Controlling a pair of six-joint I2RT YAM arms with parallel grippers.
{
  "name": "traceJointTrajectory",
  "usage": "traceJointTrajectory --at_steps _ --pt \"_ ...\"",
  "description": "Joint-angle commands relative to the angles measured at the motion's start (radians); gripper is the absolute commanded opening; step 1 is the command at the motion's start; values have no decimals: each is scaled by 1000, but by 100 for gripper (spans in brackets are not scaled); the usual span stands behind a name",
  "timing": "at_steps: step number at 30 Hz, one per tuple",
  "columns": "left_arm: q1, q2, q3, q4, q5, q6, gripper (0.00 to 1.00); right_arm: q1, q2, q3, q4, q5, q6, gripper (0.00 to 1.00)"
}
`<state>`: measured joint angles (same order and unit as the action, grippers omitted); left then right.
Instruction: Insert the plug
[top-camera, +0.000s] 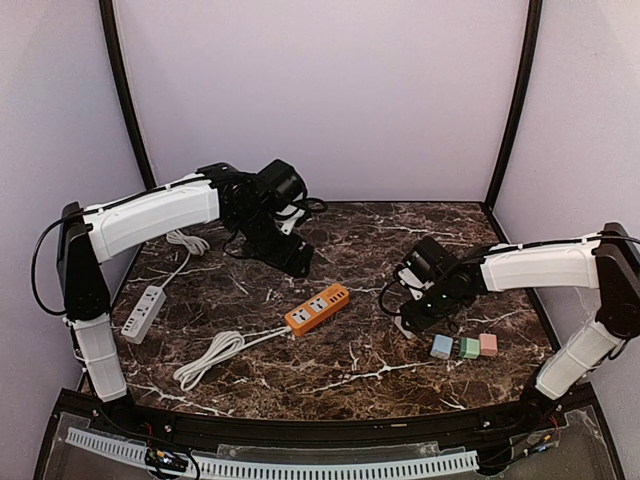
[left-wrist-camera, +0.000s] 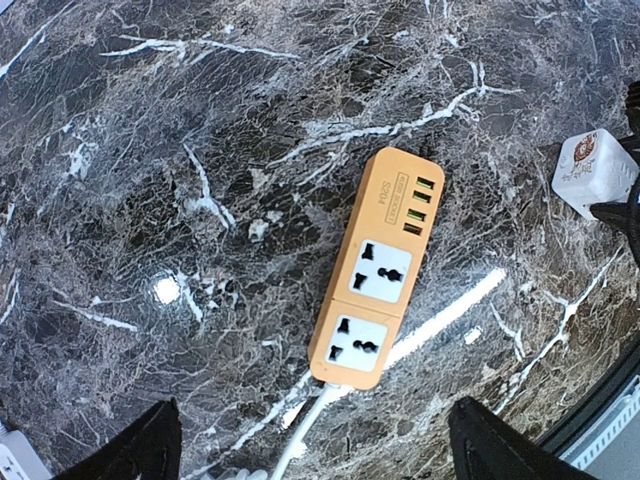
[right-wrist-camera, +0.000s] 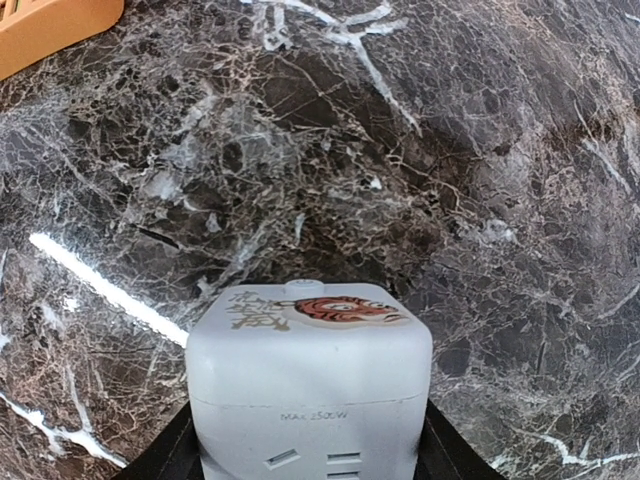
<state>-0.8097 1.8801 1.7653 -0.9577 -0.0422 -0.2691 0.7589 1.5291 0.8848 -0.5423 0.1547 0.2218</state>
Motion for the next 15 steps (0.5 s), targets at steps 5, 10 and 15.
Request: traceJointTrajectory --at_steps 5,10,15 --pt "6 -103 -38 -8 24 52 93 8 -85 46 4 -35 1 27" --pt "9 -176 -90 37 87 106 94 8 -132 112 0 -99 -9 22" --pt "10 -242 -129 82 119 159 94 8 -172 175 4 -227 -28 20"
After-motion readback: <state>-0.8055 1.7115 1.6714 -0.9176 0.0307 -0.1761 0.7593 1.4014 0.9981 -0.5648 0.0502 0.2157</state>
